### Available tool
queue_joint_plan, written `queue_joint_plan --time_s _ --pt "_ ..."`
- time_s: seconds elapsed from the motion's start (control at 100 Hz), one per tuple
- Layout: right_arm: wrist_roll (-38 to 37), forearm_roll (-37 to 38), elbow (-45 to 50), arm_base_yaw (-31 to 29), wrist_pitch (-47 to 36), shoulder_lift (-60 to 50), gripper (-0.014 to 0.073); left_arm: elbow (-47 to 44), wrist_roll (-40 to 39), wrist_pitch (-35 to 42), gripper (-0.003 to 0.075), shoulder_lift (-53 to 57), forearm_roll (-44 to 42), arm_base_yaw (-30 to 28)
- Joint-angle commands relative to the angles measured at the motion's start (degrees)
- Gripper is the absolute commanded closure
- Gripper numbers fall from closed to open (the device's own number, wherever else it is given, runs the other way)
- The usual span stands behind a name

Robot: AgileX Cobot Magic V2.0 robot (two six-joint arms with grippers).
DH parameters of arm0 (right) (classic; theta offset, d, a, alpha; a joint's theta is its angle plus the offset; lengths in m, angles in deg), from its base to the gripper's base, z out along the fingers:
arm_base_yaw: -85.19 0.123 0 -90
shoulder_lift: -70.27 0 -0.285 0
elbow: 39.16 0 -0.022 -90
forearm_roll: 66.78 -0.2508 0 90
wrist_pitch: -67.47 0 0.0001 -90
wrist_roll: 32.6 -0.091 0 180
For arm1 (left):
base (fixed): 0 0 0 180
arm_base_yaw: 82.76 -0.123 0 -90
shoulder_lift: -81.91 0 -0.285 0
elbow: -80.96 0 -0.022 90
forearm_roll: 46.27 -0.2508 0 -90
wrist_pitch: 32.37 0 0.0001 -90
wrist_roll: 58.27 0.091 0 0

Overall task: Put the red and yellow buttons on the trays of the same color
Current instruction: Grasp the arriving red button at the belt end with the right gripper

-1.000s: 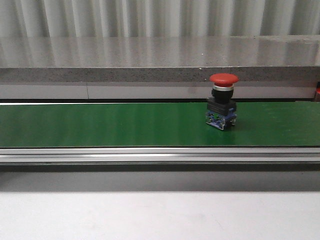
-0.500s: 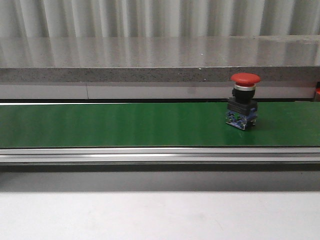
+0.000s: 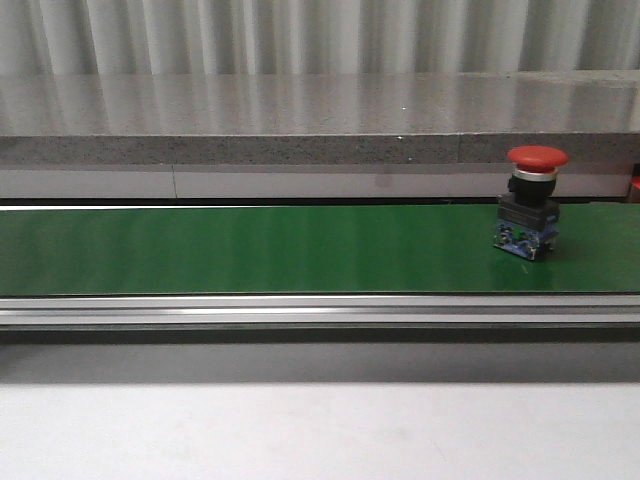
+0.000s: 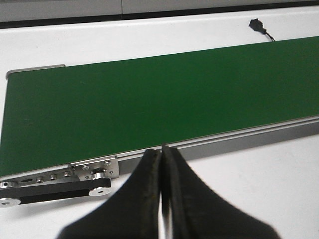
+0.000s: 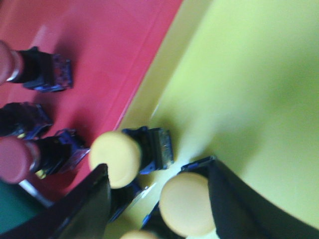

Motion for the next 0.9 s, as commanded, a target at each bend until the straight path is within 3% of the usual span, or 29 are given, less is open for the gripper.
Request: queue_joint_plan --time_s 0.0,0.18,0.44,0.64,0.89 --pt "1.4 0.1 -1.2 -0.2 0.4 -4.6 0.0148 1.8 -0.1 3.8 0.0740 0.0 1.1 0.6" --pt "5.9 0.1 -1.2 3.4 2.0 -11.0 0.0148 1.8 -0.1 3.8 0.0740 0.0 1.1 0.6" --pt "11.5 0.1 -5.4 15.8 7.8 -13.3 0.0139 1.8 -0.1 3.8 0.0740 0.0 1.1 0.6" --pt "14.1 0.1 -9.1 23.6 10.1 -13.1 -0.0025 1.8 -0.1 3.8 0.0740 0.0 1.1 0.6" --pt "21.7 0.1 -15.5 31.0 19.7 -11.9 -0.0033 1.8 -0.1 3.8 0.0740 0.0 1.1 0.6"
